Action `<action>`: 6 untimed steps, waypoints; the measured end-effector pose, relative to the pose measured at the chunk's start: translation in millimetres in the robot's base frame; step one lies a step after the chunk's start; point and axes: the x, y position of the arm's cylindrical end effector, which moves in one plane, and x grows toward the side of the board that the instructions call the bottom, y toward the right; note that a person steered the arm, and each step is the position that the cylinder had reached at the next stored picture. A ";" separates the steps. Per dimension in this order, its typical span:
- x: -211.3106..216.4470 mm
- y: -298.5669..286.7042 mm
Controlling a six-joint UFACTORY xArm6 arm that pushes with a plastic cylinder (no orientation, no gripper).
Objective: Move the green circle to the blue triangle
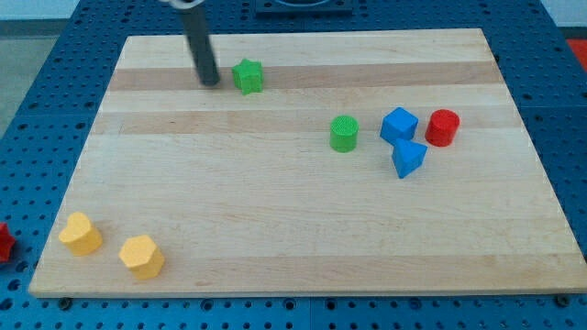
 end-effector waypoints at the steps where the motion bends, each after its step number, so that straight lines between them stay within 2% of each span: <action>1: 25.8 77.4; 2: 58.0 141.2; 3: 64.9 175.3; 4: 100.7 205.3; 5: 88.2 217.4; 6: 82.2 134.2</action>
